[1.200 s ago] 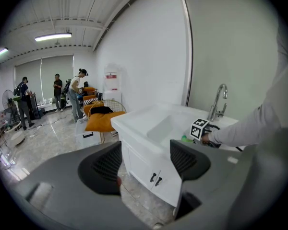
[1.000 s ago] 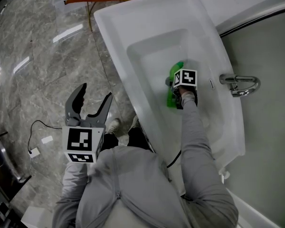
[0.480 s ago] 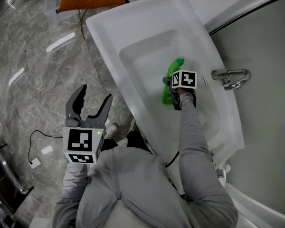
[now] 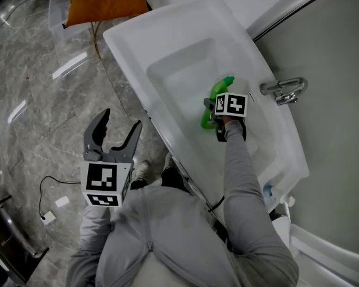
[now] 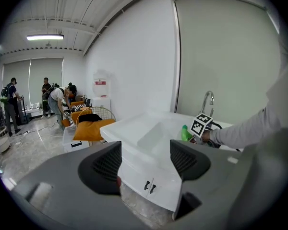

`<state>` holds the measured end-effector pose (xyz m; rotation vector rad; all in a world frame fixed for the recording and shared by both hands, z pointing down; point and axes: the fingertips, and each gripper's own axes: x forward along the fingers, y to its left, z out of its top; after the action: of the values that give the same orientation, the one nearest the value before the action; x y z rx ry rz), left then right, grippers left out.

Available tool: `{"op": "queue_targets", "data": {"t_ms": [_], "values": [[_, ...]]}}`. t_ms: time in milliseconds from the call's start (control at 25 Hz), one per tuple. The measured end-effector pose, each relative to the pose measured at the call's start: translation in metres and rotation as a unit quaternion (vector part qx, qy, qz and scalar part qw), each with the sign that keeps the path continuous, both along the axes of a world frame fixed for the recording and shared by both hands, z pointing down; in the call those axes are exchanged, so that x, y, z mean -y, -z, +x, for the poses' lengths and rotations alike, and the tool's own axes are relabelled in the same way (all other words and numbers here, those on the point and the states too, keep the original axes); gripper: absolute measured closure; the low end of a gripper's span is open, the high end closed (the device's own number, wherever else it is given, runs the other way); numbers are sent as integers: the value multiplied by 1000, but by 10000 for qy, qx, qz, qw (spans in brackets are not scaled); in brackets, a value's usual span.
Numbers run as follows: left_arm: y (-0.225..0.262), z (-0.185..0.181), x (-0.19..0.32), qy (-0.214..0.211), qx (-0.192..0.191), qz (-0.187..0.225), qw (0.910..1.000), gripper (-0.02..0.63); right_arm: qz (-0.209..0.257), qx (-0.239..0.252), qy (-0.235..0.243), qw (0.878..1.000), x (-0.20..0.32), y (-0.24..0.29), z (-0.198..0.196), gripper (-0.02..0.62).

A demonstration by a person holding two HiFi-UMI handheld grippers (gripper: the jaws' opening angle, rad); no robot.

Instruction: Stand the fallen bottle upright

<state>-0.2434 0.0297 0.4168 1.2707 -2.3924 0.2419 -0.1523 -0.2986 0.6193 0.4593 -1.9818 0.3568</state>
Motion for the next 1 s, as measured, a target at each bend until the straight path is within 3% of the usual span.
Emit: {"op": "queue_targets", "data": {"t_ms": [1000], "values": [[22, 20, -20, -675, 179, 322, 9970, 252, 504, 578, -507, 9958, -39, 57, 49, 172]]}}
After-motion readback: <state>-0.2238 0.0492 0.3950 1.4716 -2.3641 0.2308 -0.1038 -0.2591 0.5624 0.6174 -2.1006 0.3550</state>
